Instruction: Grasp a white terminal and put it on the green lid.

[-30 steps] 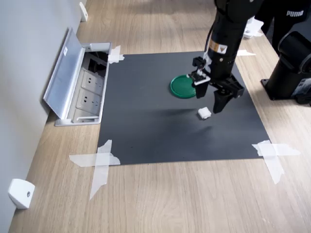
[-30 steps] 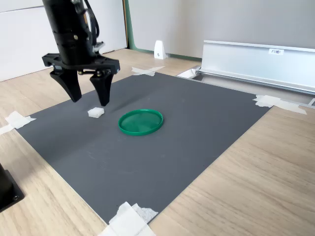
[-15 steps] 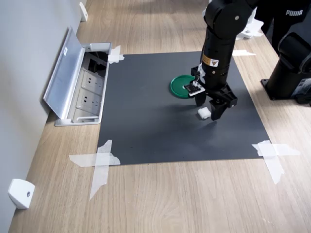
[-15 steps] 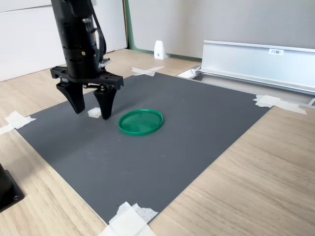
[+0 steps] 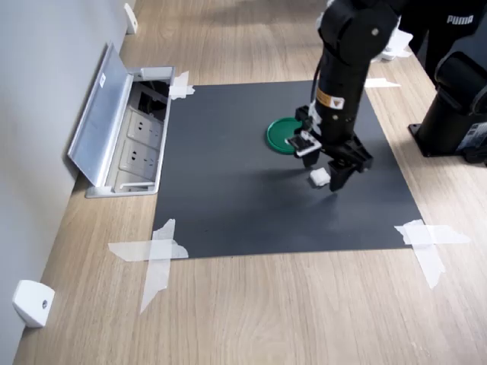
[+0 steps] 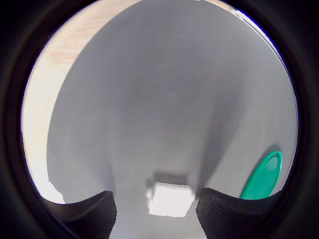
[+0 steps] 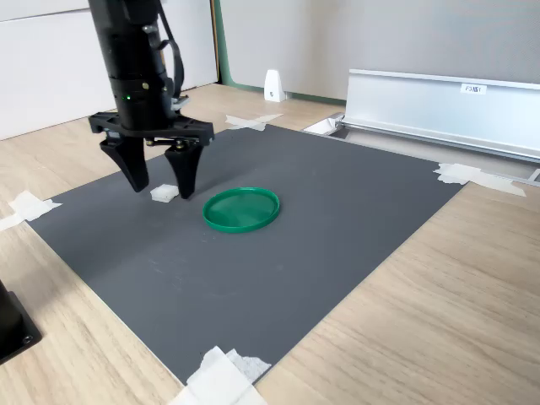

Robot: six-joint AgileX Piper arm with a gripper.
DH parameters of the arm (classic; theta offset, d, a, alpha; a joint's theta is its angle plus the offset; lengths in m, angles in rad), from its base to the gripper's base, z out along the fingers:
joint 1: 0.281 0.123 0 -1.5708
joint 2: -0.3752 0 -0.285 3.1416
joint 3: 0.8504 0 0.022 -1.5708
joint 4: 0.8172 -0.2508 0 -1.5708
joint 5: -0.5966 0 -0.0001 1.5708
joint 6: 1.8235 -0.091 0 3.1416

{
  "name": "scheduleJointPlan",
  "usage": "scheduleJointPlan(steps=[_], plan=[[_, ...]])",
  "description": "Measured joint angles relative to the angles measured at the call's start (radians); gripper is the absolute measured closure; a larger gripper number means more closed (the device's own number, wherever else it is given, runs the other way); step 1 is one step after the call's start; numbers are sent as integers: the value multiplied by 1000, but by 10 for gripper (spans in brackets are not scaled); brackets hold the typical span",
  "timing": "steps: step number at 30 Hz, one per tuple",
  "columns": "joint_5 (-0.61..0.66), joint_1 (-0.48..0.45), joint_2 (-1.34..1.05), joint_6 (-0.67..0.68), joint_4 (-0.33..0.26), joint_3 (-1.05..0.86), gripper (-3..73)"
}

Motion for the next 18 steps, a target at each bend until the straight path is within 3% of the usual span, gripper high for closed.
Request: scheduleJointPlan(steps=[5, 18], plan=[[19, 5, 0, -65, 56, 15, 36], [20, 5, 46, -70, 56, 18, 77]])
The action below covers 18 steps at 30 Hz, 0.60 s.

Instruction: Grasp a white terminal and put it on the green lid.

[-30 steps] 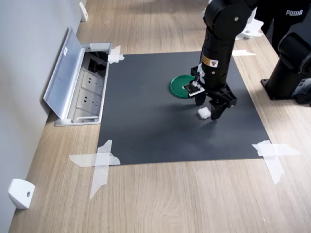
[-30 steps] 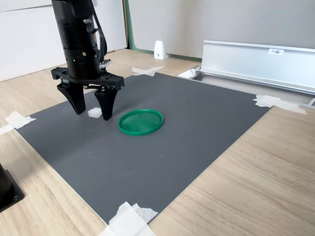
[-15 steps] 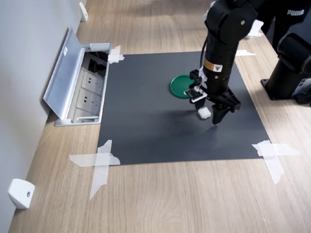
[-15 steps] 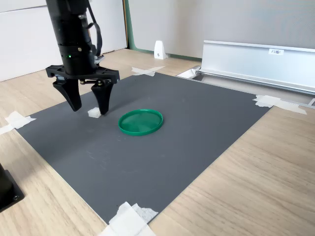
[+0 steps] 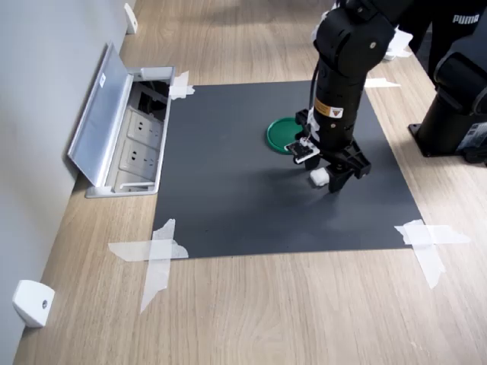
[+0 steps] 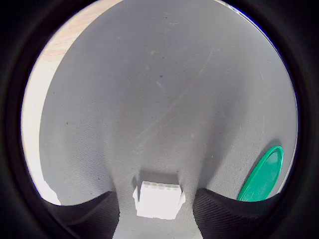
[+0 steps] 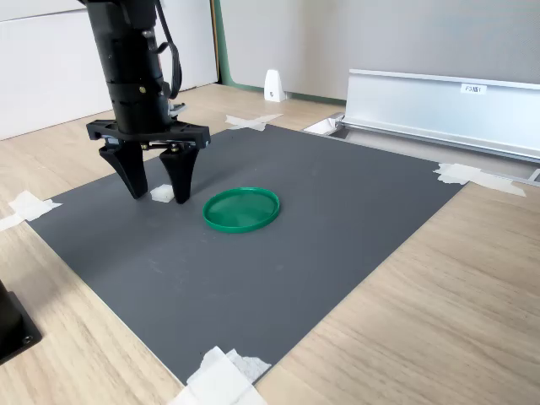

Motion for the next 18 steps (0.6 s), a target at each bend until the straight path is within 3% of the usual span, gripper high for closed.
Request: scheduleJointPlan(steps=[4, 11, 18], plan=[[-4, 0, 0, 0, 10, 0, 141], [-7, 0, 1, 0, 10, 0, 379], [29, 0, -13, 70, 10, 30, 377]])
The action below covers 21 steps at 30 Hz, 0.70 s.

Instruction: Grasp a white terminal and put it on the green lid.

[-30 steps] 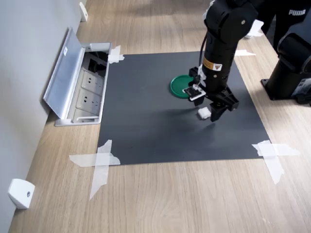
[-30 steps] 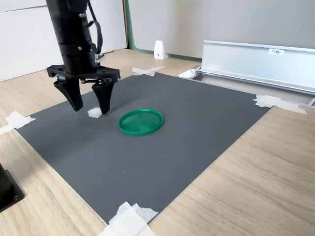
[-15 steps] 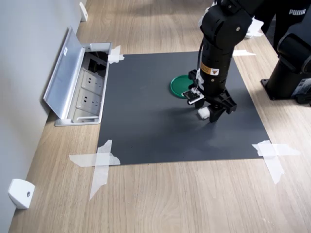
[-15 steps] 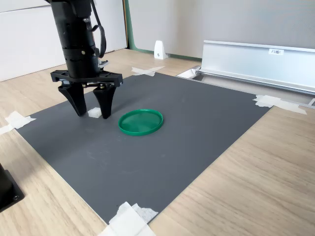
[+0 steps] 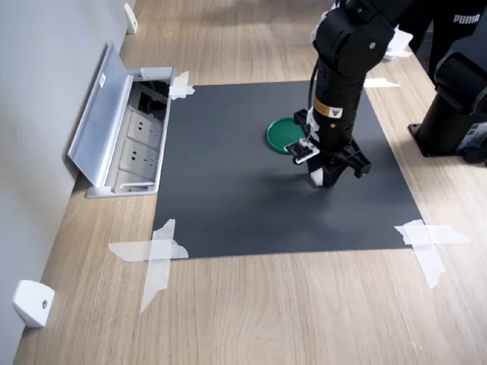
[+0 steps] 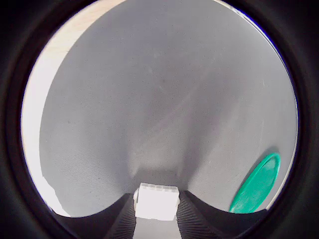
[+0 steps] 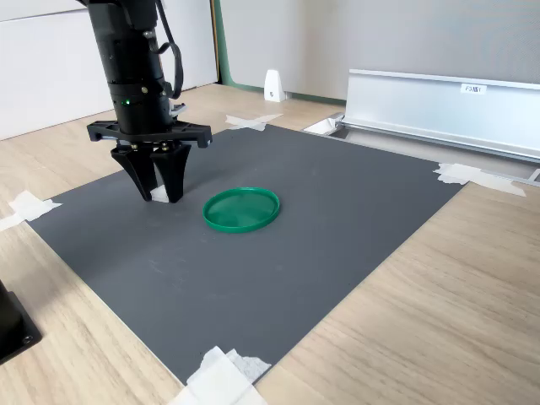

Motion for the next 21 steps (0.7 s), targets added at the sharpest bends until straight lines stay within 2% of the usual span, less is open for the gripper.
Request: scheduleJointPlan(steps=[4, 7, 12, 16, 21], plan=[[101, 0, -60, 117, 0, 103, 377], [233, -15, -105, 240, 0, 208, 377], [395, -131, -135, 407, 1, 292, 377], [406, -254, -139, 491, 28, 280, 377], [306, -364, -143, 567, 71, 211, 377]])
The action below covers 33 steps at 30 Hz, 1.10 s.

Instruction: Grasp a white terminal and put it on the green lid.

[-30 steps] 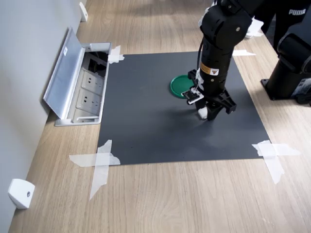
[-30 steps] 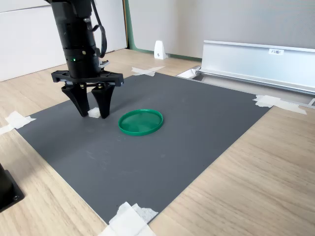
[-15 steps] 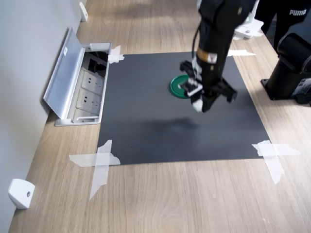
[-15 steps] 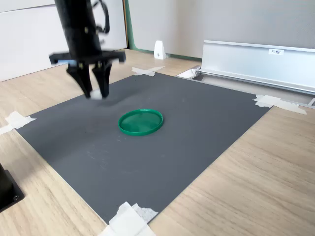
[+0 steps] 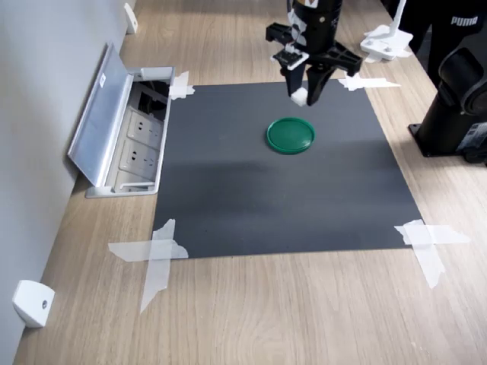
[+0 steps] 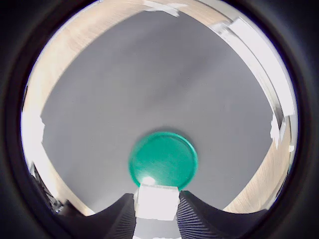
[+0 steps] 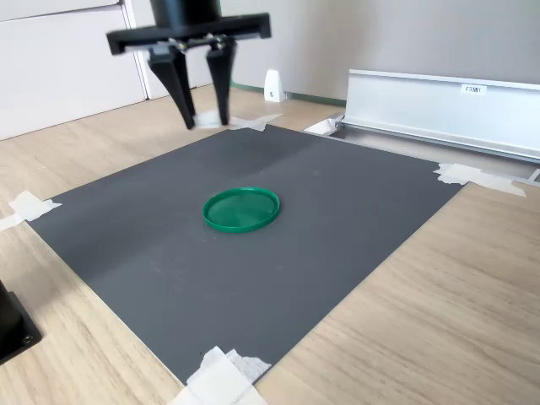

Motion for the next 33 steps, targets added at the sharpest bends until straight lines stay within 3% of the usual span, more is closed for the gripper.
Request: scheduleJointPlan(steps=[8, 17, 27, 29, 33], plan=[[-173, -36, 22, 47, 35, -147, 377], [-314, -36, 116, 7, 76, -183, 377], [-339, -36, 175, 6, 75, -183, 373], [-340, -36, 177, 6, 75, -183, 335], [-344, -36, 176, 6, 75, -183, 182]])
